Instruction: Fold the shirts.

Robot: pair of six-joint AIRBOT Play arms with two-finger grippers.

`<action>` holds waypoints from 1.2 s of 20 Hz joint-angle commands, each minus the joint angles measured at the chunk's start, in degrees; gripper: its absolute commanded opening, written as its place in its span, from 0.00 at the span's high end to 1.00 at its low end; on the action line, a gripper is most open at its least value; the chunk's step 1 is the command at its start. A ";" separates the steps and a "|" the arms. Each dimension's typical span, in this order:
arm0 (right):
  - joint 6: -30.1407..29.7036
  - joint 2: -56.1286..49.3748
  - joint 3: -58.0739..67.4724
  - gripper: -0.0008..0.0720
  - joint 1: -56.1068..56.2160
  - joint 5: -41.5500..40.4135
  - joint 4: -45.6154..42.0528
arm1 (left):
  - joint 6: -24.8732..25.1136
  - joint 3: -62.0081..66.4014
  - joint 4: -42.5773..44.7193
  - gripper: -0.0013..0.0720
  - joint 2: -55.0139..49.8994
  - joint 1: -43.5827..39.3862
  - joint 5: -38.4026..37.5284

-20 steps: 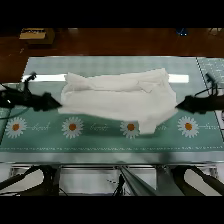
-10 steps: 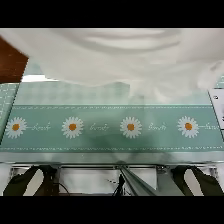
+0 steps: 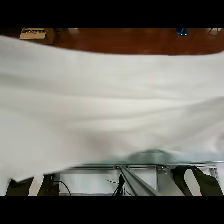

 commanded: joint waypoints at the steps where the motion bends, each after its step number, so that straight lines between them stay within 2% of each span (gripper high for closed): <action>1: -0.20 -1.86 0.55 0.96 0.07 3.72 -2.51 | -1.31 0.31 2.49 0.94 -1.27 0.02 -3.87; 4: -1.22 -8.37 0.55 0.96 0.07 16.02 0.42 | -1.31 -0.55 -1.11 0.94 -6.16 0.02 -12.13; 6: -3.10 -14.14 0.55 0.96 0.09 21.64 -0.59 | -1.29 -4.26 -3.13 0.94 -9.66 0.02 -14.69; 9: -3.45 -24.65 0.55 0.96 0.24 23.65 -0.87 | -1.27 -13.73 -5.60 0.94 -15.54 -0.02 -14.21; 11: -3.43 -32.57 0.55 0.96 0.55 23.30 0.44 | 0.48 -20.59 -6.45 0.94 -20.17 -0.96 -11.21; 14: -3.72 -43.67 0.55 0.96 6.12 19.37 -1.92 | 2.45 -26.73 -6.45 0.94 -29.88 -3.02 -4.04; 17: -3.61 -52.26 0.55 0.96 11.54 7.15 -4.81 | 5.29 -26.91 -6.47 0.94 -40.59 -4.15 2.23; 20: -1.38 -58.34 0.55 0.96 14.05 -5.22 -4.39 | 7.89 -26.91 -6.54 0.94 -48.54 -4.15 12.09; 24: -1.09 -64.04 0.55 0.96 16.70 -12.70 -4.00 | 9.94 -26.91 -11.87 0.94 -56.15 -4.15 23.89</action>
